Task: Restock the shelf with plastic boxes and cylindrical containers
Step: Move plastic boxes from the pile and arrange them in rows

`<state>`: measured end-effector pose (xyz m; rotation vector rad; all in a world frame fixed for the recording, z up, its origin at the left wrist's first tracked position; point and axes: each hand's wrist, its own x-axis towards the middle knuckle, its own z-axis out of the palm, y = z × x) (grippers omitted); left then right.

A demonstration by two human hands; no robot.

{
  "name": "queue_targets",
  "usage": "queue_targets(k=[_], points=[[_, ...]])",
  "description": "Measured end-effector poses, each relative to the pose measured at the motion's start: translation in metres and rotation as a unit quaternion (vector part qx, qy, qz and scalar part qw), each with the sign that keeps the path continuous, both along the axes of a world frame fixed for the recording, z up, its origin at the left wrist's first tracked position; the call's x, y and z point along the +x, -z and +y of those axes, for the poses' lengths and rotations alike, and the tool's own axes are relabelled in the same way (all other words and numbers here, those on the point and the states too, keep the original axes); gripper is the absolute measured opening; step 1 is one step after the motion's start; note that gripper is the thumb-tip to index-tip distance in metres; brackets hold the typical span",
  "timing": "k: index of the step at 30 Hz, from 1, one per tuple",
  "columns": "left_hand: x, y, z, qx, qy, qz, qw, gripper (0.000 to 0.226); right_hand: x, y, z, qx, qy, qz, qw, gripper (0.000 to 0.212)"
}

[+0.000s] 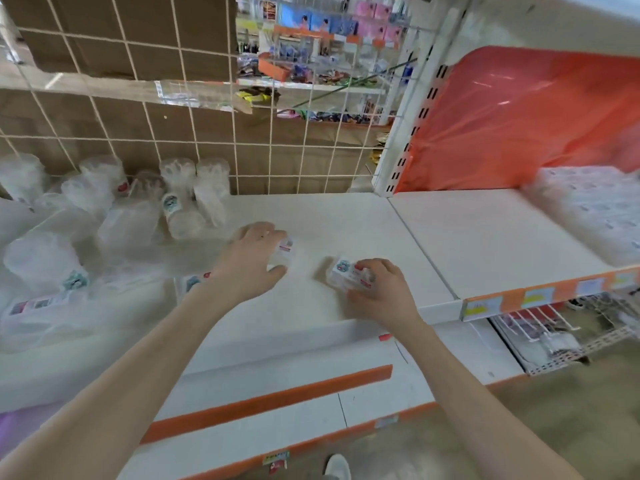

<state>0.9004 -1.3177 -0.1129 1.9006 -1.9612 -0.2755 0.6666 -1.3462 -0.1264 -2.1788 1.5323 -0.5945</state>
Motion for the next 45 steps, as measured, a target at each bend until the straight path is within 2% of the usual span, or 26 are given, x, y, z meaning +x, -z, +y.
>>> queue_targets(k=[4, 6, 11, 17, 24, 31, 36, 45], points=[[0.005, 0.002, -0.028, 0.132, 0.013, -0.063, 0.989, 0.065, 0.002, 0.007, 0.003, -0.022, 0.016, 0.025, 0.999, 0.048], [0.008, 0.003, -0.035, 0.170, 0.017, -0.084, 0.982, 0.065, 0.003, 0.006, 0.003, -0.017, 0.017, 0.021, 0.999, 0.048], [0.009, 0.001, -0.035, 0.145, -0.030, -0.117, 0.982, 0.068, 0.001, 0.005, 0.001, -0.017, 0.000, 0.038, 0.999, 0.050], [-0.024, -0.009, -0.021, 0.137, -0.050, -0.089, 0.985, 0.066, -0.023, -0.001, -0.007, -0.041, 0.016, 0.039, 0.998, 0.052], [-0.129, -0.017, -0.021, 0.059, -0.034, 0.005, 0.998, 0.063, -0.117, -0.019, -0.022, -0.038, 0.035, 0.005, 0.999, 0.051], [-0.239, -0.008, -0.032, -0.002, -0.040, 0.051, 0.998, 0.064, -0.229, -0.018, -0.037, -0.037, 0.034, -0.015, 0.999, 0.050], [-0.308, -0.009, -0.043, -0.010, -0.019, 0.072, 0.997, 0.064, -0.294, -0.015, -0.044, -0.030, 0.039, -0.031, 0.998, 0.048], [-0.393, -0.024, -0.078, 0.020, 0.040, 0.054, 0.998, 0.065, -0.380, -0.016, -0.064, -0.037, 0.066, -0.043, 0.996, 0.047]])
